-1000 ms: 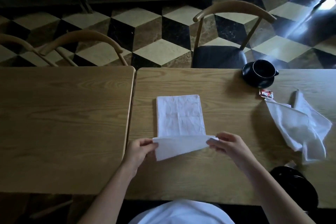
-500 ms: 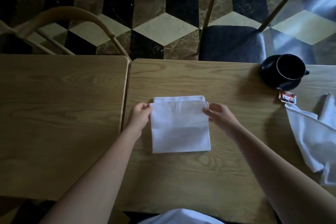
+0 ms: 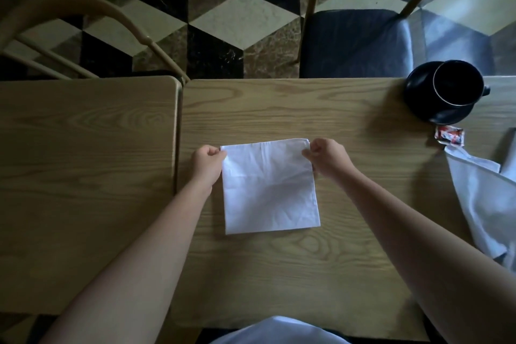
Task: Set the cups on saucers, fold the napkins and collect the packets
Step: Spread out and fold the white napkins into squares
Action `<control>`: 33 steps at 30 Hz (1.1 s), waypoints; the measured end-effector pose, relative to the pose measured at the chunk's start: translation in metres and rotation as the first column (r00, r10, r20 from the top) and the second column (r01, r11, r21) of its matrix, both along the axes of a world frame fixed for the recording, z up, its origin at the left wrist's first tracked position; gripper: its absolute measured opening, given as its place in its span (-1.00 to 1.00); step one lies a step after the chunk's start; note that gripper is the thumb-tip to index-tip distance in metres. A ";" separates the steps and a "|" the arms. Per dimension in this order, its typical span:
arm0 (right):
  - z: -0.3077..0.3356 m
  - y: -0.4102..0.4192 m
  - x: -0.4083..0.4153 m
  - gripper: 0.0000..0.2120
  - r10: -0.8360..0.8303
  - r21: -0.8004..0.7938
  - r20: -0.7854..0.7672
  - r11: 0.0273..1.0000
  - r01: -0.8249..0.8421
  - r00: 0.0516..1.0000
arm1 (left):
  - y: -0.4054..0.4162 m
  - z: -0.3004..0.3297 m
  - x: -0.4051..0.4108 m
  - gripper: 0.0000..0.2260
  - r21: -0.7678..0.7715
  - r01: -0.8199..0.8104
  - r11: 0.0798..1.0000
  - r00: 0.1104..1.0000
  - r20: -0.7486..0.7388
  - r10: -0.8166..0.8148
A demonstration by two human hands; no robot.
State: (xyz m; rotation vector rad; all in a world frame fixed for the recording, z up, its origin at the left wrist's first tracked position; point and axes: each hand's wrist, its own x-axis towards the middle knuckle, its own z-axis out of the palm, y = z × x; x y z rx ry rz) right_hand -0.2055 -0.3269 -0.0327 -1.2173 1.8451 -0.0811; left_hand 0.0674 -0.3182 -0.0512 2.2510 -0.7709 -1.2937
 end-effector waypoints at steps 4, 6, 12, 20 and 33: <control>0.001 0.014 -0.002 -0.71 -0.064 -0.073 -0.045 0.995 0.061 0.997 | 0.010 0.018 -0.004 -0.88 -0.029 0.136 0.990 0.951 0.284 -0.122; 0.005 0.034 -0.001 -0.69 -0.031 -0.197 -0.104 0.980 0.010 0.994 | 0.028 0.028 -0.008 -0.92 -0.045 0.297 0.954 0.898 0.352 -0.264; 0.015 0.121 0.045 -0.77 0.264 -0.047 0.157 0.965 -0.260 0.952 | 0.118 0.043 -0.044 -0.86 -0.092 0.691 0.717 0.723 0.130 -0.679; -0.003 0.158 0.063 -0.75 0.222 0.041 0.193 0.971 -0.234 0.956 | 0.146 0.020 -0.046 -0.80 0.078 0.659 0.748 0.745 0.065 -0.664; -0.012 0.154 0.018 -0.88 0.135 0.068 0.073 0.988 -0.140 0.988 | 0.145 0.018 -0.008 -0.92 0.233 0.508 0.829 0.847 0.041 -0.531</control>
